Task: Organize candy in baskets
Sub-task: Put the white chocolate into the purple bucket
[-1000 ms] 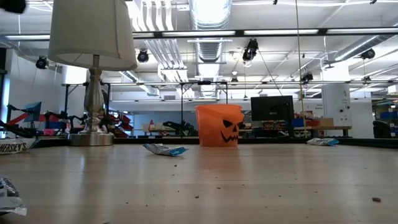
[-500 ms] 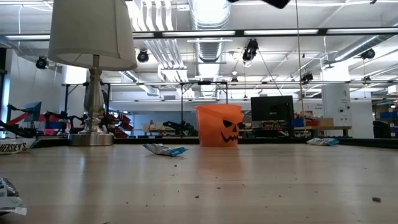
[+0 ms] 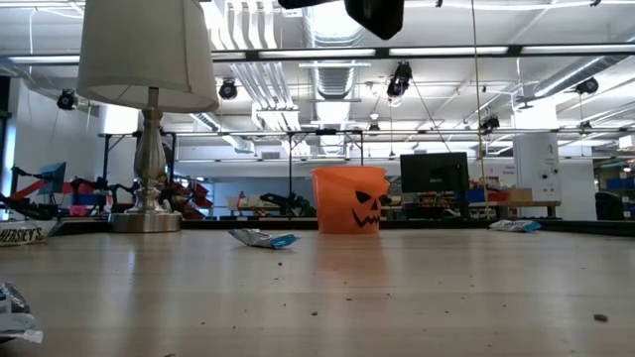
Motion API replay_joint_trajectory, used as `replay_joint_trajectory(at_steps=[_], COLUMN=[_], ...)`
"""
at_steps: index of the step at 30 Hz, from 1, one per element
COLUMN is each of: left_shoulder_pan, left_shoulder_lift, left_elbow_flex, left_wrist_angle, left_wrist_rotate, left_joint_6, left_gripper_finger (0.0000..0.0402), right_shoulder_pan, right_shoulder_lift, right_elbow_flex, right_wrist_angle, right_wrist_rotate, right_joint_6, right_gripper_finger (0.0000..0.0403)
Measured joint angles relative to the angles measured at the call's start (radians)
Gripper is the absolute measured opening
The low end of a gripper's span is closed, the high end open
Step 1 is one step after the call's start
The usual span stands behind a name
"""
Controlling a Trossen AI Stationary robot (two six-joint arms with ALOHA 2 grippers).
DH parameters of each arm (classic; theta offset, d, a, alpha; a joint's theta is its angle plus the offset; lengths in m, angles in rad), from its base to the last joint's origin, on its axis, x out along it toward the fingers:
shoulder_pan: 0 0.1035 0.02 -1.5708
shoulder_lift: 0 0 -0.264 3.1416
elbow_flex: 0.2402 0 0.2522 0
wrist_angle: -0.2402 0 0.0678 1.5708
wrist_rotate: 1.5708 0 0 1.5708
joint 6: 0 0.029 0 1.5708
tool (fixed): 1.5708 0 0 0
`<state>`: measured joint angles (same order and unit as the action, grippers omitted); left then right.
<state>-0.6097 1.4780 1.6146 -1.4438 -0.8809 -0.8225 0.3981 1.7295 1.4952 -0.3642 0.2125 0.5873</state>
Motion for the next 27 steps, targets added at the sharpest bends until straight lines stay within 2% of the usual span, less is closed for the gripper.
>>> replay_joint_trajectory(at_steps=[6,19,27], left_shoulder_pan=[0.037,0.116,0.133], left_shoulder_lift=[-0.008,-0.041,-0.102], left_elbow_flex=[-0.028,-0.028,-0.026], left_wrist_angle=[0.012,0.016,0.014], left_wrist_rotate=[0.0,0.0,0.0], left_joint_6=[-0.014,0.006,0.053], left_gripper_finger=[0.0113,0.0113,0.0113], right_shoulder_pan=[-0.02,-0.214,-0.294], right_shoulder_lift=[0.008,0.042,0.14], right_elbow_flex=[0.0,-0.005,-0.012], right_wrist_angle=[0.004,0.003,0.087], right_wrist_rotate=[-0.011,-0.014,-0.132], right_joint_6=[-0.016,-0.047,-0.047], right_gripper_finger=[0.0144,0.0144,0.0144])
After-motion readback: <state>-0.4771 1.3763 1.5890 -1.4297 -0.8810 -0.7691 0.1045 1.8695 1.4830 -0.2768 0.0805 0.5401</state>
